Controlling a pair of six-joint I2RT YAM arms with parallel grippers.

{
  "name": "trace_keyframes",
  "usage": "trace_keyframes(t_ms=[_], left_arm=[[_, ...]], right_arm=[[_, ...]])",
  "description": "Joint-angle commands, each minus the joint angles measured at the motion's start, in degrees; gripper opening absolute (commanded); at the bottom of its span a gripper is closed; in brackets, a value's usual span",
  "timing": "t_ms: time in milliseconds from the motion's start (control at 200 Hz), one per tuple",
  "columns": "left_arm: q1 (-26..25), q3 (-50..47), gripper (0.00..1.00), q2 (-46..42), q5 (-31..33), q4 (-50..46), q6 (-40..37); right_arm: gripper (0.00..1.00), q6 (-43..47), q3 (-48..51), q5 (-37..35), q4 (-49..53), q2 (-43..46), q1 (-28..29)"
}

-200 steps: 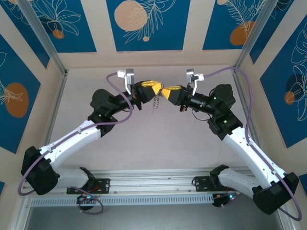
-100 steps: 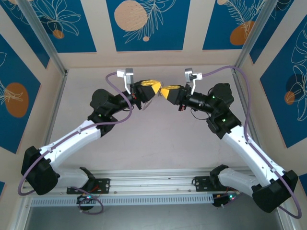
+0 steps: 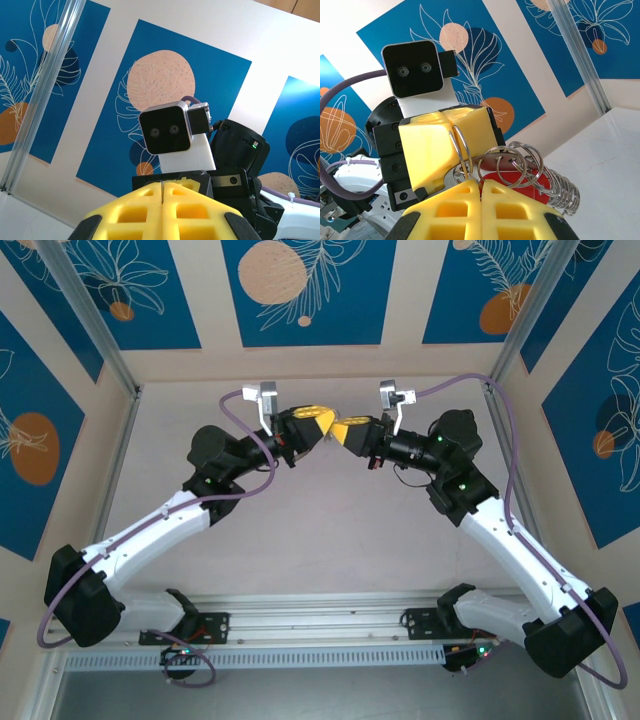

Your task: Put the keys on the keyring

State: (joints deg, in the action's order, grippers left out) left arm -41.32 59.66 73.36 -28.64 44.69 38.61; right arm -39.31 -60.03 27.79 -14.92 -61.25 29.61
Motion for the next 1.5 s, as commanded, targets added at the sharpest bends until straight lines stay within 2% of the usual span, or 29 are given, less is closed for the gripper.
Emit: trace_keyframes(t_ms=[0,120,355,430,515,685,900,1120,1495], left_arm=[[-1.5,2.2,0.0,-0.1,-1.7,3.3,-0.4],[-1.5,2.0,0.0,-0.5,-1.4,3.0,-0.8],[-1.5,1.9,0.0,-0.5,-1.3,3.4,-0.6],[-1.5,1.7,0.0,-0.4,-1.1,3.7,-0.4],[-1.5,1.4,0.0,-0.5,-0.6,4.1,-0.2],[-1.6,0.6,0.0,-0.7,1.2,5.4,0.9],[-1.8,0.1,0.0,-0.9,3.2,6.8,2.0],[-2.1,-0.2,0.0,-1.0,4.6,8.0,3.0],[-2.2,-0.2,0.0,-0.9,4.5,8.4,3.3]], right_arm=[[0.08,2.4,-0.9,0.8,4.5,1.2,0.5],[0.15,1.9,1.0,1.3,5.4,4.8,-2.7],[0.18,-1.0,3.1,1.5,5.0,9.6,-7.9],[0.2,-2.7,3.0,1.6,2.7,9.5,-7.9],[0.3,-5.3,3.3,1.0,-0.8,8.8,-7.6],[0.38,-11.6,6.0,-2.2,-12.2,7.4,-5.9],[0.38,-14.5,7.5,-5.8,-22.4,4.9,-2.1],[0.34,-13.6,5.2,-6.2,-24.0,2.3,0.4],[0.33,-12.5,4.1,-6.9,-23.7,1.4,0.7]])
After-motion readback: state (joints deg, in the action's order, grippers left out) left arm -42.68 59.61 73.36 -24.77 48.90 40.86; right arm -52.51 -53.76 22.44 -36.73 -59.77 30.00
